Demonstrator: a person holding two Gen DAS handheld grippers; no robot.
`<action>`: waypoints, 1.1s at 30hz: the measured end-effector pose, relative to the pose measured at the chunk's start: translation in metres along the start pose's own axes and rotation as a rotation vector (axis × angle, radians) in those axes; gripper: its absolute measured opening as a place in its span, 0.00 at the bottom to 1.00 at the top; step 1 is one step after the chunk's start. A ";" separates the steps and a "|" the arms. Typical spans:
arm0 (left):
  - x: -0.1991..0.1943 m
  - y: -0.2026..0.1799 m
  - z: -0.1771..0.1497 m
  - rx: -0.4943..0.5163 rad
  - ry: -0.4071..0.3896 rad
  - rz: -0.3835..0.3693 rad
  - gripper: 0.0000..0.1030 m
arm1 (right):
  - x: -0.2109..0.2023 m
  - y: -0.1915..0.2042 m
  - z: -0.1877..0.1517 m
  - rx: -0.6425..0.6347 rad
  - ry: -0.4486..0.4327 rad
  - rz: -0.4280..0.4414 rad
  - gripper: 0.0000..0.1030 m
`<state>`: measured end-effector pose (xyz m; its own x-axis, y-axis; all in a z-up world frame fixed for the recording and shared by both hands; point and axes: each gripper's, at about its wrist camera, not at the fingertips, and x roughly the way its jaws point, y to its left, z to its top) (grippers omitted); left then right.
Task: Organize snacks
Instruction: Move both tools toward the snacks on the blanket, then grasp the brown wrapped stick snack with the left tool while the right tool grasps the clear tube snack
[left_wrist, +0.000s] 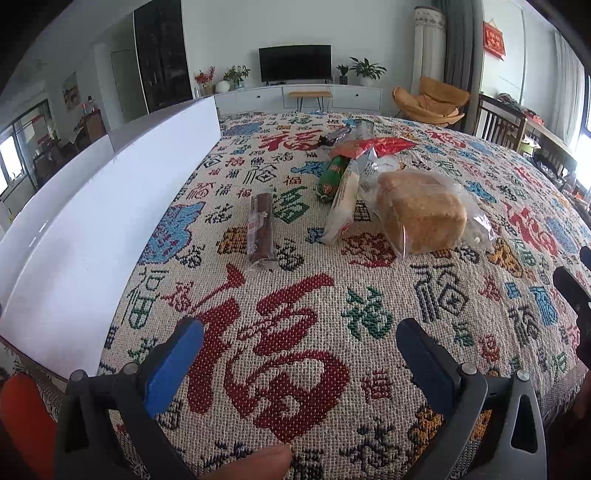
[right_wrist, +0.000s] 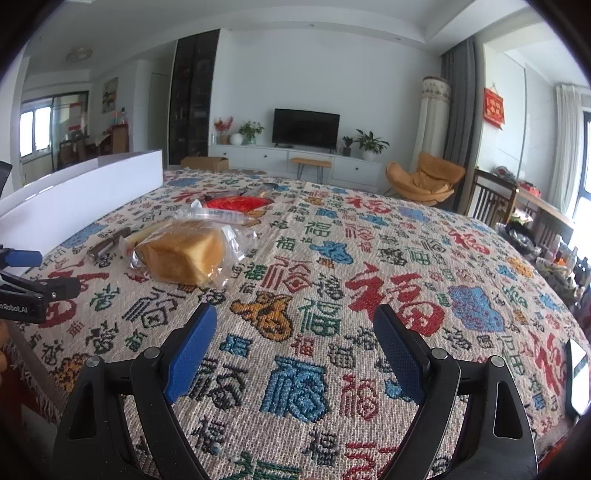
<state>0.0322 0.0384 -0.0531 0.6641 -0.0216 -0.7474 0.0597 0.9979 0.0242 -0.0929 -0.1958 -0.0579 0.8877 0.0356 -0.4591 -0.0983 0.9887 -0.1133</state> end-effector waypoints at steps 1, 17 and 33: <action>0.002 0.001 -0.001 -0.005 0.012 -0.007 1.00 | 0.001 0.001 -0.001 -0.004 0.006 0.001 0.86; 0.026 0.003 -0.007 -0.018 0.135 -0.020 1.00 | 0.020 0.003 -0.002 -0.008 0.161 0.054 0.86; 0.031 0.006 -0.003 0.010 0.165 -0.045 1.00 | 0.084 -0.011 0.010 -0.063 0.380 0.040 0.86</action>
<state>0.0510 0.0435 -0.0779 0.5290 -0.0547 -0.8469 0.0944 0.9955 -0.0053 -0.0122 -0.2024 -0.0864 0.6540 0.0057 -0.7565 -0.1676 0.9762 -0.1375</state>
